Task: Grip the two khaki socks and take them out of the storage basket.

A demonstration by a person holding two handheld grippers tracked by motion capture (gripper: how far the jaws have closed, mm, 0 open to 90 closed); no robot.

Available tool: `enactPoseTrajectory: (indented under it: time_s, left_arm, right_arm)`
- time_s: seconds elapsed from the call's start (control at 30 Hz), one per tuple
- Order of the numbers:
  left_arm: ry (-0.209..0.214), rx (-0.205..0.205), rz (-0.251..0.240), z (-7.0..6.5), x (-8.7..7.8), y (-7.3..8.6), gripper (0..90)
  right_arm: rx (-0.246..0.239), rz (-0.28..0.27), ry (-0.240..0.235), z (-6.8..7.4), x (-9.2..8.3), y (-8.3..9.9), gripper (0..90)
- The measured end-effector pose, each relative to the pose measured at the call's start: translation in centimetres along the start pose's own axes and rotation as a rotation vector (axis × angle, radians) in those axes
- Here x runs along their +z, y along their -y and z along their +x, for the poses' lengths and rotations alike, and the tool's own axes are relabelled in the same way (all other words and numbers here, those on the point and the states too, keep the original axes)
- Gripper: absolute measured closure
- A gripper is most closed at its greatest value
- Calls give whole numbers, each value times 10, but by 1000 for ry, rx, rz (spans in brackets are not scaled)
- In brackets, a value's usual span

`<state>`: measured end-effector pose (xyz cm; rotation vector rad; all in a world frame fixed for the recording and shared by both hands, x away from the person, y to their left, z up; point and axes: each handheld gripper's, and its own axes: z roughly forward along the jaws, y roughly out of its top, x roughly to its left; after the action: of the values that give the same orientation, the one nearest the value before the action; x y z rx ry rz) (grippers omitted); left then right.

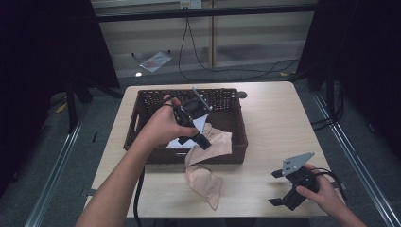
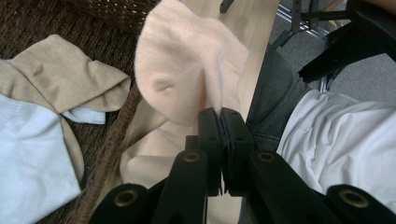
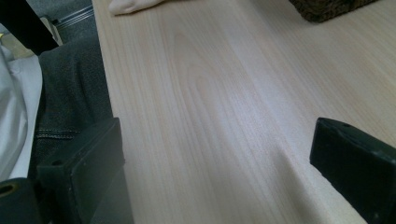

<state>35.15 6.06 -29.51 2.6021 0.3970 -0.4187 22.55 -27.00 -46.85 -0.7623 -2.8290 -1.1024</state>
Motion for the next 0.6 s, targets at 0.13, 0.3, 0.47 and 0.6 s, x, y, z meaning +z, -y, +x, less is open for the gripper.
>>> enactPoseTrajectory:
  time_s: [0.13, 0.3, 0.47, 0.6]
  left_arm:
    - [-2, 6, -1, -1, 6, 1, 879]
    - [-4, 7, -9, -2, 12, 4, 878]
    - [-1, 20, -1, -3, 19, 7, 878]
    - [-2, 23, -13, -5, 24, 10, 878]
  right_arm:
    - [0, -3, 0, 0, 0, 0, 28]
    - [0, -1, -1, 0, 0, 0, 28]
    - [0, -3, 0, 0, 0, 0, 28]
    - [-5, -1, 0, 0, 0, 0, 28]
